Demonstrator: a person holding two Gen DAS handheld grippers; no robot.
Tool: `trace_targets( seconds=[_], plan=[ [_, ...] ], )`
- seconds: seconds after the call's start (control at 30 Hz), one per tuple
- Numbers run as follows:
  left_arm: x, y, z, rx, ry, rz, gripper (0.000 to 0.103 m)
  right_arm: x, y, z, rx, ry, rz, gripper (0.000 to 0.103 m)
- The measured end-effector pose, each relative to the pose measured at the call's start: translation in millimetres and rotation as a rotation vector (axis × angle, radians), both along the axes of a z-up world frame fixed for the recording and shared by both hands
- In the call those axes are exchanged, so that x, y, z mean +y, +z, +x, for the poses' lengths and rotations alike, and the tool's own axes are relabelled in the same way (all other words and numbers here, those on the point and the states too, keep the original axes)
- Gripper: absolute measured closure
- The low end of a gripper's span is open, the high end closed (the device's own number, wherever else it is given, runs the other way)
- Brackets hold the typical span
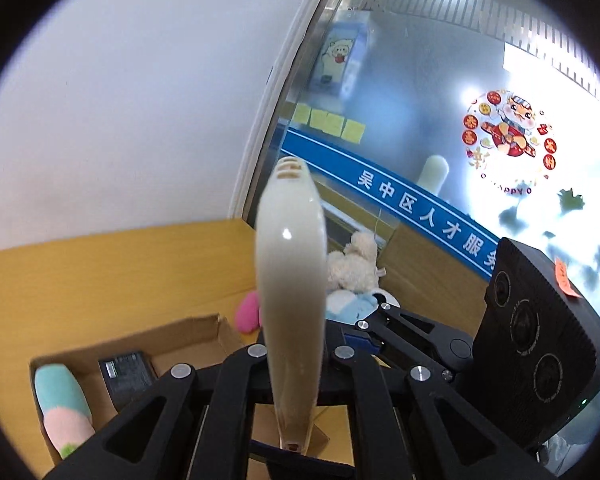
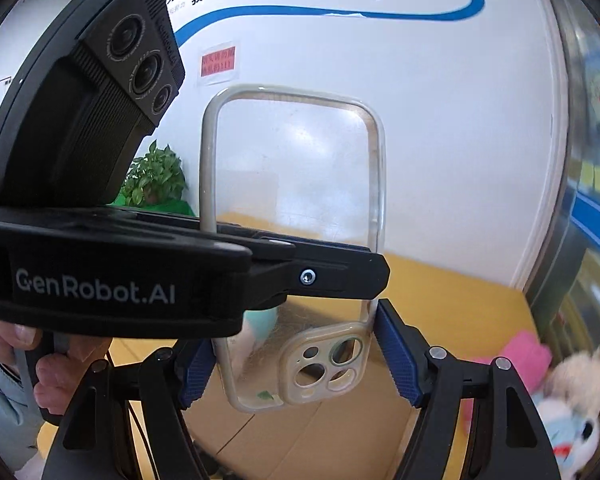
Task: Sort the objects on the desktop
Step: 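Lift the clear phone case with the right gripper and carry it over the box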
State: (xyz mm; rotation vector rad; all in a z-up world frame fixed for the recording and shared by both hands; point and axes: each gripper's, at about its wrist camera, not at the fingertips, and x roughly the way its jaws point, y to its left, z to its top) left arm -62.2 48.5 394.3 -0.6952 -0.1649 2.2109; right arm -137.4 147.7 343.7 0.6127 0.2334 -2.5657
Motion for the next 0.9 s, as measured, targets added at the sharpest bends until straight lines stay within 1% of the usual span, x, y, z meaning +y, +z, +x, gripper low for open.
trace_targets(
  seconds=[0.1, 0.17, 0.27, 0.33, 0.37, 0.43, 0.47, 0.53, 0.63, 0.67, 0.7, 0.73, 0.77, 0.9],
  plan=[
    [1, 2, -32, -0.017, -0.006, 0.007, 0.099, 0, 9, -28, -0.014, 0.007, -0.002, 0.031],
    [1, -5, -56, -0.054, -0.008, 0.016, 0.099, 1, 8, -51, -0.039, 0.002, -0.009, 0.032],
    [9, -26, -92, -0.112, -0.007, 0.007, 0.099, 6, -4, -82, -0.085, -0.010, -0.032, 0.032],
    [15, -48, -117, -0.166, -0.010, 0.010, 0.099, 11, -21, -106, -0.133, -0.026, -0.052, 0.032],
    [17, -63, -130, -0.203, -0.012, 0.018, 0.099, 14, -35, -122, -0.168, -0.039, -0.063, 0.032],
    [23, -92, -152, -0.265, -0.020, 0.031, 0.099, 20, -55, -139, -0.215, -0.055, -0.073, 0.032],
    [25, -109, -163, -0.301, -0.024, 0.034, 0.099, 23, -72, -151, -0.252, -0.067, -0.075, 0.032],
    [30, -140, -180, -0.352, -0.034, 0.030, 0.099, 28, -97, -167, -0.309, -0.078, -0.085, 0.032],
    [35, -194, -201, -0.457, -0.043, 0.044, 0.099, 34, -142, -188, -0.401, -0.101, -0.095, 0.032],
    [37, -214, -208, -0.498, -0.041, 0.045, 0.099, 35, -157, -193, -0.431, -0.110, -0.097, 0.032],
    [39, -228, -211, -0.523, -0.041, 0.043, 0.099, 37, -178, -200, -0.476, -0.120, -0.105, 0.032],
    [43, -247, -216, -0.556, -0.044, 0.039, 0.099, 39, -188, -204, -0.501, -0.127, -0.112, 0.032],
    [45, -261, -219, -0.585, -0.043, 0.038, 0.099, 41, -208, -209, -0.549, -0.143, -0.123, 0.032],
    [55, -313, -226, -0.697, -0.043, 0.017, 0.100, 48, -260, -219, -0.674, -0.188, -0.159, 0.032]
  ],
)
